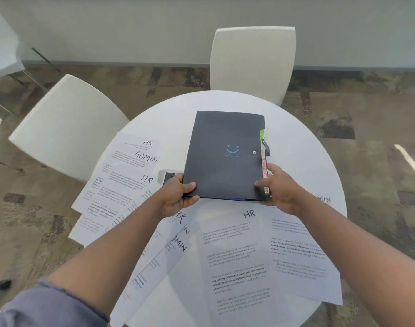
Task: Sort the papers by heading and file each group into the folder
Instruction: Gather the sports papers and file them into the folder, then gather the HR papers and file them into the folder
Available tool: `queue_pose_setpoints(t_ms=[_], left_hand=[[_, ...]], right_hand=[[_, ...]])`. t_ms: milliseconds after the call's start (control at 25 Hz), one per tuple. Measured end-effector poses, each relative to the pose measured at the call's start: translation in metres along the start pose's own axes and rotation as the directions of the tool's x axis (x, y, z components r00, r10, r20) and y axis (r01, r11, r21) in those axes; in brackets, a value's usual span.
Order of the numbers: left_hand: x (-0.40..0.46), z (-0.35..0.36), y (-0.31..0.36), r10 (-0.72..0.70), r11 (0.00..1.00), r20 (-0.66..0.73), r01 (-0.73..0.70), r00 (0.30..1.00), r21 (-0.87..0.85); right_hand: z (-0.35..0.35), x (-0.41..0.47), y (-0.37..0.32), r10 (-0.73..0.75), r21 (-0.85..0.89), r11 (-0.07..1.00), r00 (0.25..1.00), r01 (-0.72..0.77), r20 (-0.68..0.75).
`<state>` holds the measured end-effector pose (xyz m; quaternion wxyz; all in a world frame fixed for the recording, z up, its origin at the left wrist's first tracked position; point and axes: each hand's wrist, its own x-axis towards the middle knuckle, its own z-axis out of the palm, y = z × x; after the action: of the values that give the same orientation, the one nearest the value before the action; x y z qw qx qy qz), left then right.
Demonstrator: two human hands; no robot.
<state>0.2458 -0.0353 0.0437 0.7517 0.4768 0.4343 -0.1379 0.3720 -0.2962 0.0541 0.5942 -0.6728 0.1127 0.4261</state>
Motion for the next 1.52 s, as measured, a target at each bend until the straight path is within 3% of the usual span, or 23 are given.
queue_pose_setpoints(t_ms=[120,320,800,960,1160,1520], left_hand=[[0.015,0.005,0.007,0.012,1.0,-0.066,-0.012,0.998,0.004],[0.049,-0.001,0.016,0.043,0.998,-0.194,-0.051,0.98,-0.035],[0.112,-0.025,0.035,0.054,0.998,-0.178,-0.056,0.983,-0.006],[0.092,-0.024,0.033,0.103,0.994,-0.167,-0.105,0.981,-0.004],[0.048,-0.03,0.01,0.134,0.99,-0.162,-0.124,0.978,0.069],[-0.063,-0.062,-0.086,0.101,0.991,-0.205,-0.081,0.974,0.104]], right_hand=[[0.0,0.016,0.009,0.1,0.019,0.995,0.995,-0.101,0.006],[0.011,0.049,0.009,0.084,0.127,0.99,0.989,-0.068,-0.119],[0.032,0.098,0.001,0.037,0.053,0.998,0.989,-0.029,-0.144],[0.029,0.091,0.011,0.02,0.025,1.0,0.983,-0.015,-0.182],[0.026,0.058,0.025,0.003,-0.015,1.0,0.993,-0.005,-0.121],[0.024,-0.043,0.091,0.036,-0.003,0.999,0.999,-0.036,-0.005]])
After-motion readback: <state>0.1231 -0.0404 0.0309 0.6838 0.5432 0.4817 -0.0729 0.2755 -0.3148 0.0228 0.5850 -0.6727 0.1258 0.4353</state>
